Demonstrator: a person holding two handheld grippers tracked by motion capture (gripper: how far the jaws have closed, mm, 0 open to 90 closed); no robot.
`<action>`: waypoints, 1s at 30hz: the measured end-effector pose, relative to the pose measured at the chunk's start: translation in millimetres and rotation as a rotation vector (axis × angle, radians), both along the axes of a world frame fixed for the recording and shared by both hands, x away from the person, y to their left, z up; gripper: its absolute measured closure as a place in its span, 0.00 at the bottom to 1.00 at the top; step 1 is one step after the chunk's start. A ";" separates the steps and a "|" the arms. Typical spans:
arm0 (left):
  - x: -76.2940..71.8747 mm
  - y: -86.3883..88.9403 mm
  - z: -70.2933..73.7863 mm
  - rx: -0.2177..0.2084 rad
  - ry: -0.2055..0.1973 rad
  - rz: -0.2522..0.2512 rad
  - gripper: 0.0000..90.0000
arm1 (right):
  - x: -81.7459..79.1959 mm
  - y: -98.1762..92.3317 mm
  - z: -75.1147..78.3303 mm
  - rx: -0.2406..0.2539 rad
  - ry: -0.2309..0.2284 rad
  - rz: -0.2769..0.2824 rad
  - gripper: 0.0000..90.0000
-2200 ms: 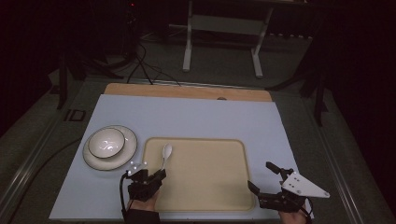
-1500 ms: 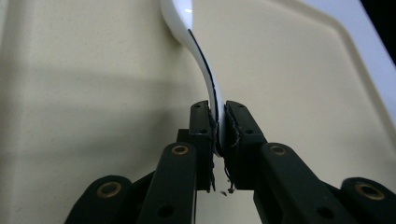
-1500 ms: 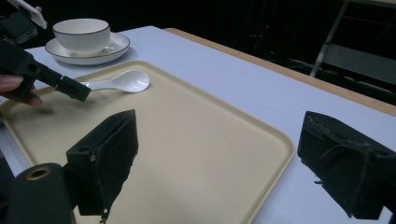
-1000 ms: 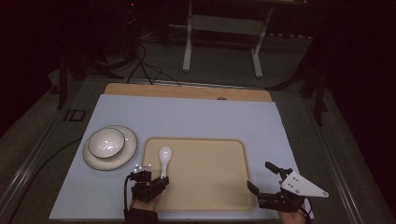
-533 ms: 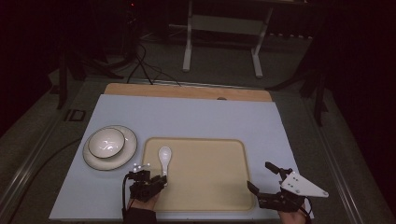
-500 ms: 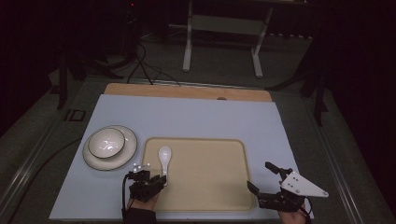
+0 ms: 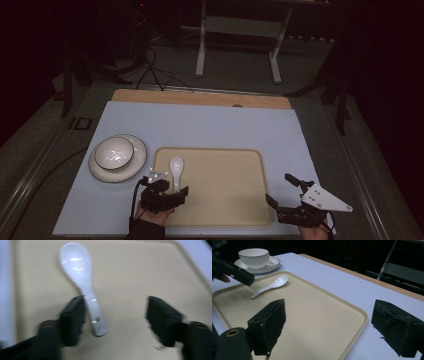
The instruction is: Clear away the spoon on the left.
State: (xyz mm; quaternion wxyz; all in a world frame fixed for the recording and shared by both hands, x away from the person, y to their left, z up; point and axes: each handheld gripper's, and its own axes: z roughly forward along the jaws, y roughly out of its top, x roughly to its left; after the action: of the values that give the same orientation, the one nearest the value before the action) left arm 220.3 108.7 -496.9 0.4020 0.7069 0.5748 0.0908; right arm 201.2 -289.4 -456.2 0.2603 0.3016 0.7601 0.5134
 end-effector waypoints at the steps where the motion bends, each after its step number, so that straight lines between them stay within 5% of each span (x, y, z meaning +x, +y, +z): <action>1: -0.6 -0.8 1.3 0.006 -0.009 -0.011 0.29 | -0.1 -0.1 0.0 -0.001 0.000 0.000 0.14; 7: -4.2 -0.3 7.5 0.026 -0.056 -0.060 0.16 | 0.1 -0.1 -0.2 -0.003 0.001 -0.002 0.14; 10: -3.9 4.1 9.8 0.003 -0.065 -0.079 0.01 | 0.2 0.0 -0.4 -0.003 0.000 -0.002 0.14; 21: -1.7 10.5 26.9 -0.031 -0.157 -0.147 0.01 | 0.2 0.7 0.0 -0.006 -0.002 0.002 0.14; 27: 0.7 10.8 35.1 0.027 -0.195 -0.227 0.01 | 0.2 1.9 0.2 -0.010 -0.002 0.005 0.14; 30: 1.9 15.1 38.6 0.017 -0.186 -0.249 0.01 | 0.9 2.1 -0.2 -0.014 0.000 0.006 0.14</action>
State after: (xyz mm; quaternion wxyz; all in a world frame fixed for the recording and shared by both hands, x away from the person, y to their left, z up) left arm 222.2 123.8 -458.3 0.4556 0.7646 0.4424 0.1100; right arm 202.1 -287.2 -456.4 0.2607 0.2975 0.7646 0.5089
